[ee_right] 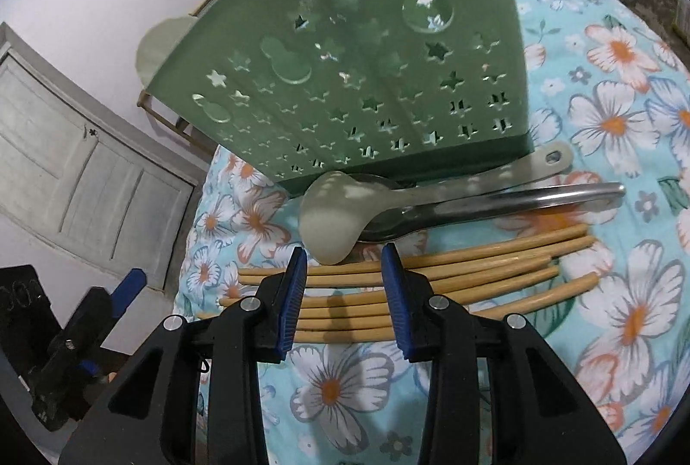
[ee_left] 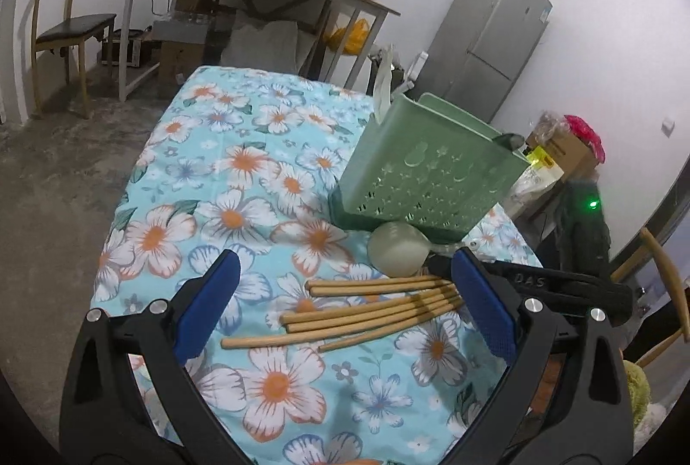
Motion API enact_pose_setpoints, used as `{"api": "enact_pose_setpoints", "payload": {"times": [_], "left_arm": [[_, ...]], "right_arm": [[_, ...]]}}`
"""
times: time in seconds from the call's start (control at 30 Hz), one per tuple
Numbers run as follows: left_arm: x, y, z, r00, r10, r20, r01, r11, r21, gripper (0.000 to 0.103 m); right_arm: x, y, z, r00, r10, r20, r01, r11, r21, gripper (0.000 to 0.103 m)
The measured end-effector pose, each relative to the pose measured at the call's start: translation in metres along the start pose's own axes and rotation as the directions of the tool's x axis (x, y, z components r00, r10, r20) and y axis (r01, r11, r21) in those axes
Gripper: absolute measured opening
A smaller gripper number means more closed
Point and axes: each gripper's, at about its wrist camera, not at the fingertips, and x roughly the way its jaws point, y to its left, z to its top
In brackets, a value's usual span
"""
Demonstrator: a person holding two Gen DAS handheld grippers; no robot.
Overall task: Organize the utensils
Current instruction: 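Move the right tool to the white ladle lying beside the green holder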
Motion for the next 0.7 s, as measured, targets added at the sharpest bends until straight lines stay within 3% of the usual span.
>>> {"api": "enact_pose_setpoints", "payload": {"times": [0.37, 0.57, 0.7], "left_arm": [[0.002, 0.005, -0.007, 1.0, -0.007, -0.007, 0.007, 1.0, 0.013, 0.095], [0.002, 0.01, -0.007, 1.0, 0.004, -0.009, -0.004, 1.0, -0.001, 0.095], [0.003, 0.014, -0.005, 1.0, 0.01, -0.004, -0.011, 1.0, -0.015, 0.095]], "right_arm": [[0.016, 0.018, 0.003, 0.998, 0.063, -0.01, -0.063, 0.997, -0.034, 0.038], [0.01, 0.038, 0.0, 0.996, 0.086, 0.01, -0.083, 0.981, -0.174, 0.038], [0.003, 0.052, -0.006, 0.999, 0.031, 0.037, -0.018, 0.95, -0.311, 0.038]]}}
